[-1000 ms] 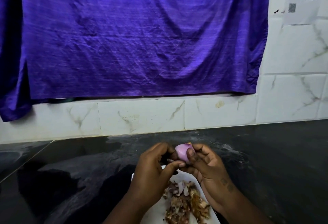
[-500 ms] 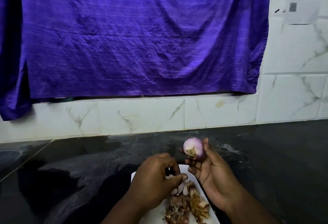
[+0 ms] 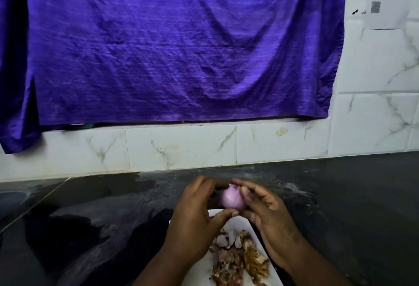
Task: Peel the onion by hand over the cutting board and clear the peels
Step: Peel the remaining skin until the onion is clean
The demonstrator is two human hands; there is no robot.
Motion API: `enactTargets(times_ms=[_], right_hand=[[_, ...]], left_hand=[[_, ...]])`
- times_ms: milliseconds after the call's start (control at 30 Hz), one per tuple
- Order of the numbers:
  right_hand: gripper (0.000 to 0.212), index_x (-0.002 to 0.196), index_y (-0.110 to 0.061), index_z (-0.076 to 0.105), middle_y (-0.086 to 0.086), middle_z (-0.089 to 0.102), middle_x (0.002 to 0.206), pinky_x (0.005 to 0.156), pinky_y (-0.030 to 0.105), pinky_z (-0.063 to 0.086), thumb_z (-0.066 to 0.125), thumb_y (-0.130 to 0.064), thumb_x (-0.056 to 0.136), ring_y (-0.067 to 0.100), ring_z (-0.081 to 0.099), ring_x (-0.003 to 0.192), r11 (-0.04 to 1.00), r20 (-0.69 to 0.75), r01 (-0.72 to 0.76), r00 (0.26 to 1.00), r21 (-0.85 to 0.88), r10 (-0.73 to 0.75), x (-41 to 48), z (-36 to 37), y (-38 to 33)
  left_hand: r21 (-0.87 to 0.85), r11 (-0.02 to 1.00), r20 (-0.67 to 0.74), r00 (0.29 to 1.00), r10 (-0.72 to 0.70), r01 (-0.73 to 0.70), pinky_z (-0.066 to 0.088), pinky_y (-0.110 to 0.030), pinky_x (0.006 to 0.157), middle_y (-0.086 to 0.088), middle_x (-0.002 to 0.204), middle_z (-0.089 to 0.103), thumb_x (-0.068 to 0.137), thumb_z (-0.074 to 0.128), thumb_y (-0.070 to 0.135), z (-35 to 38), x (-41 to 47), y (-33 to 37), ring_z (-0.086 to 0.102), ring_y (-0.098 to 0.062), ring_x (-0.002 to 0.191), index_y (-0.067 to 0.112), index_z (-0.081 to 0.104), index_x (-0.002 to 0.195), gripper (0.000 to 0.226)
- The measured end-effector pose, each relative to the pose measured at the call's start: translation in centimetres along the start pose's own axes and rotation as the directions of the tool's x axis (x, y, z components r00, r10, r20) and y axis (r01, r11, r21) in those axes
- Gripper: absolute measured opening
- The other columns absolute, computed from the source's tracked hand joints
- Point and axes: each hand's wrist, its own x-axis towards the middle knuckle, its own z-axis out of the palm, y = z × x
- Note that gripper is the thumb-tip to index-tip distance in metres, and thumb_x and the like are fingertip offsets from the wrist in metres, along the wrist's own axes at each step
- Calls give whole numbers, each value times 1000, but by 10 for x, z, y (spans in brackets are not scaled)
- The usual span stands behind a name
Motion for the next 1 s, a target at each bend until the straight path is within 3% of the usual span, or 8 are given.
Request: enactTargets(times_ms=[67,233,400,533,633,733,867,1000], right_hand=[[37,118,-5,72,14,77,114,78,34,64,62,-20,86,31,75,102,995,10,-37,999,91,37,0,-1,-3],[34,121,-11,72,16,74,121,73,35,63,61,-20,91,35,73,105,996,27,-65,998,58,64,0,-5,-5],[37,121,-8,71,18,73,122,75,34,62,62,-25,90,35,71,111,994,60,-81,995,76,77,-1,-3,-3],[35,111,-12,76,20,73,119,75,33,62,70,-32,83,30,72,102,995,73,-89,994,43,86,-3,1,-1],[56,110,-12,75,21,74,115,77,34,62,84,-52,71,28,71,98,996,103,-90,991,24,87,-3,2,0],[72,107,-11,74,22,72,111,78,39,59,86,-65,61,29,68,95,998,112,-68,991,-6,68,-2,4,2],[61,99,-15,70,10,69,95,72,36,57,76,-68,70,22,64,86,998,106,-61,992,-27,64,-4,7,5],[38,103,-14,69,13,67,101,82,43,53,56,-48,91,23,63,93,996,104,-72,992,-62,78,-4,9,9]], left_hand=[[-18,999,-14,999,-30,30,56,-20,86,25,113,60,84,85,40,-1,1,0,63,2,106,40,64,115,37],[-130,990,60,997,-53,61,60,-32,92,20,116,63,87,83,34,0,1,2,67,-4,109,37,63,116,35],[-199,979,50,998,-41,50,60,-29,89,16,115,65,77,92,30,-1,0,6,68,-9,108,36,65,113,46],[-166,983,23,997,-70,73,60,-30,83,15,107,65,69,97,34,1,0,4,68,-10,99,36,63,102,47],[-189,977,23,995,-95,98,60,-33,81,11,100,65,66,98,35,2,1,3,68,-13,93,30,62,95,47],[-214,969,40,992,-117,123,59,-35,78,8,95,65,65,98,34,4,0,3,66,-14,88,27,60,91,47],[-306,936,78,985,-155,172,57,-45,79,0,92,67,64,95,37,7,-1,2,64,-25,88,23,59,90,46],[-316,927,130,977,-168,201,55,-36,75,-5,94,65,65,93,36,8,-2,1,63,-27,89,24,56,87,44]])
